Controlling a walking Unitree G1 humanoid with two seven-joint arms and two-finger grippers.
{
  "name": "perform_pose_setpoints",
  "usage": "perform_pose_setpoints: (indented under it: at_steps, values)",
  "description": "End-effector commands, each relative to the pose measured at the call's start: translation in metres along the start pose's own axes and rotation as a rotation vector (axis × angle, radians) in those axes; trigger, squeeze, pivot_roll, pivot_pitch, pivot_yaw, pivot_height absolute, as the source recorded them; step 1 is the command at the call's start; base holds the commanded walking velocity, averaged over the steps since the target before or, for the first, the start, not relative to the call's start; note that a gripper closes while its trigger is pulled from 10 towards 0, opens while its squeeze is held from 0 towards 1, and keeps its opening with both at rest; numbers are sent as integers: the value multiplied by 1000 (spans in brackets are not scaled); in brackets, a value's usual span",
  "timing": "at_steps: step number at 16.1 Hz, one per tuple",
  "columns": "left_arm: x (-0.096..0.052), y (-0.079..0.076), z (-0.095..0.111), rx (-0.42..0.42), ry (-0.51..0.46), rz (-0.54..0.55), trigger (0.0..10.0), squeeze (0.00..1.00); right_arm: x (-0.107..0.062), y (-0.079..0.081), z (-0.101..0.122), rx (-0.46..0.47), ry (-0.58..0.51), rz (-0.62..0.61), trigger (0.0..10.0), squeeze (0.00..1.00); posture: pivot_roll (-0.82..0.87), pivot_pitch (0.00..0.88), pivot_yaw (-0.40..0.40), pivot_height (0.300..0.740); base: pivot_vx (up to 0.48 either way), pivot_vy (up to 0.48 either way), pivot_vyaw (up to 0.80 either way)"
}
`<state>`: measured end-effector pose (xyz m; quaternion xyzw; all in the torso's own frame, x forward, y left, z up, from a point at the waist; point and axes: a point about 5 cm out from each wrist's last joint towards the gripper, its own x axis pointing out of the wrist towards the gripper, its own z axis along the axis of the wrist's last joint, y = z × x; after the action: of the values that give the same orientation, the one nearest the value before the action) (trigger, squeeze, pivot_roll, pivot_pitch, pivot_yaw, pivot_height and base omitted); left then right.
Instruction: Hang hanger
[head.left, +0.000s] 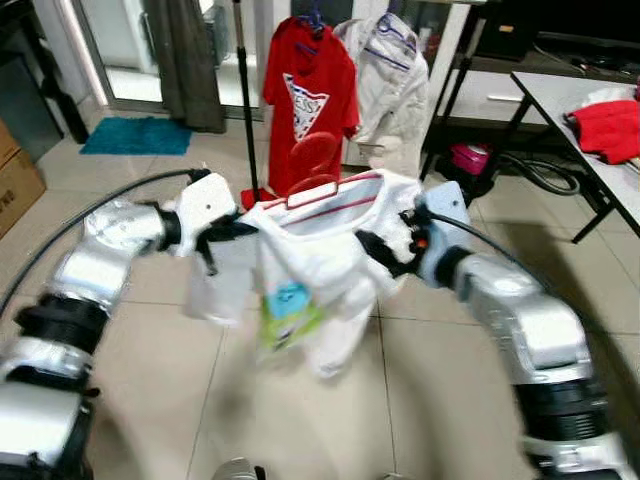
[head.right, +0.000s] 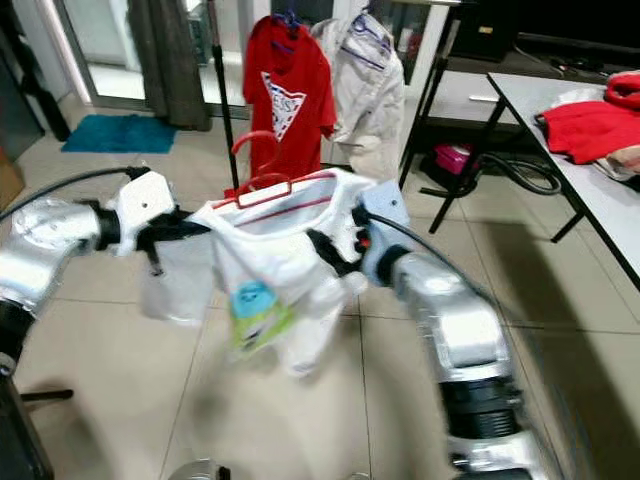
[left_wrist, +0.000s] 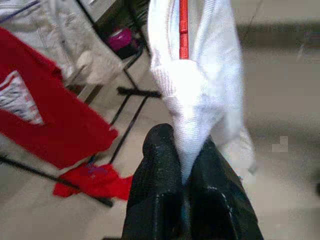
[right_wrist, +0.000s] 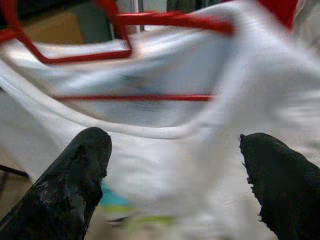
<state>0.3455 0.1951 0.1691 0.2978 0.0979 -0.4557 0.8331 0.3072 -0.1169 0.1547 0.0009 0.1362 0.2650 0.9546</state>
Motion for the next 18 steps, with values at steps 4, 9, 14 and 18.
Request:
perform_pose_setpoints:
  at_steps: [4, 9, 14, 18]
  values:
    - [3, -6, 5, -39, -32, 2, 0, 0, 6, -15, 15, 32, -73, -322, 10000, 0, -43, 0, -37, 740, 0, 0, 0]
    - [4, -11, 10, -57, -47, -13, 0, 0, 7, -24, 20, 11, -100, -432, 0, 0, -43, 0, -37, 740, 0, 0, 0]
    - [5, -18, 18, -65, -69, -43, 0, 0, 13, -26, 20, 7, -116, -450, 0, 0, -42, 0, -39, 740, 0, 0, 0]
    - [4, -19, 19, -70, -65, -51, 0, 0, 13, -31, 18, 6, -119, -467, 0, 0, -42, 0, -37, 740, 0, 0, 0]
